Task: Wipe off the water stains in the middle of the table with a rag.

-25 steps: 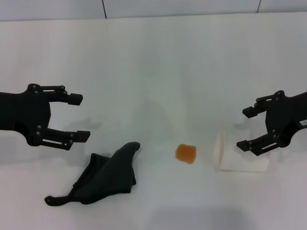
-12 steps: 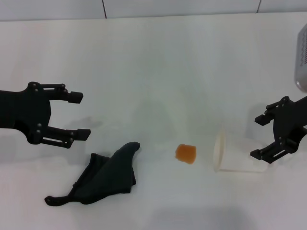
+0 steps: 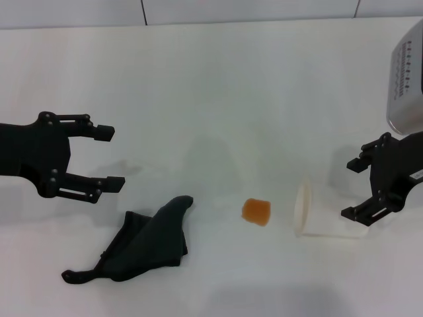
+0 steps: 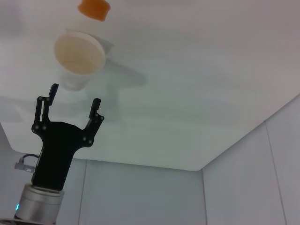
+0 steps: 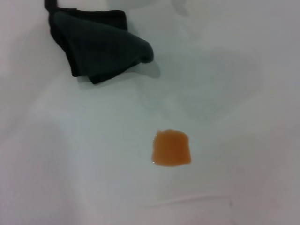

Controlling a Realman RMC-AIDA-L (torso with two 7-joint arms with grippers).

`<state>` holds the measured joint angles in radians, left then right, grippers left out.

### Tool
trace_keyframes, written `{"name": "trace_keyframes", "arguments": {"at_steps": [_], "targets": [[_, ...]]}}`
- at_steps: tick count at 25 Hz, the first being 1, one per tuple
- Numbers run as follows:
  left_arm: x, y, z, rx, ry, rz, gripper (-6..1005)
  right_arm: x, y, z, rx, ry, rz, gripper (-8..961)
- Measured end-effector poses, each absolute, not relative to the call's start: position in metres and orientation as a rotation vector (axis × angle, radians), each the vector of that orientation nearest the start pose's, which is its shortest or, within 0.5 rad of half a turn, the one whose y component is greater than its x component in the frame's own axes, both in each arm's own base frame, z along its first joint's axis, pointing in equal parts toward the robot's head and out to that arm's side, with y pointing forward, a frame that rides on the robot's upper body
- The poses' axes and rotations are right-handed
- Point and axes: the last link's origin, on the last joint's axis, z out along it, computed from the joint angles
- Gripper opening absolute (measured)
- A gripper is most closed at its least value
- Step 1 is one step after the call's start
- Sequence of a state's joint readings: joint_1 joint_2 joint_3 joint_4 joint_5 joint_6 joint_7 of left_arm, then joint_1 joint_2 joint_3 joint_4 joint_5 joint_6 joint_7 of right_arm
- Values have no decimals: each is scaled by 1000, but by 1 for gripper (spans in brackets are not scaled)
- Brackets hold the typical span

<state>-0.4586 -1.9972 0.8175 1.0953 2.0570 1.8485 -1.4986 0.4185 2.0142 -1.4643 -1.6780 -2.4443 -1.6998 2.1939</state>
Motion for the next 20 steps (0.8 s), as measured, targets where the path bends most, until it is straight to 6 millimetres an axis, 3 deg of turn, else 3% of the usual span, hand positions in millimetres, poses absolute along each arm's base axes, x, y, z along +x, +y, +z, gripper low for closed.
{"name": "trace_keyframes", "arguments": {"at_steps": [20], "targets": [[-241, 312, 73, -2956, -260, -373, 879, 168, 306, 23, -2823, 328, -625, 839]]}}
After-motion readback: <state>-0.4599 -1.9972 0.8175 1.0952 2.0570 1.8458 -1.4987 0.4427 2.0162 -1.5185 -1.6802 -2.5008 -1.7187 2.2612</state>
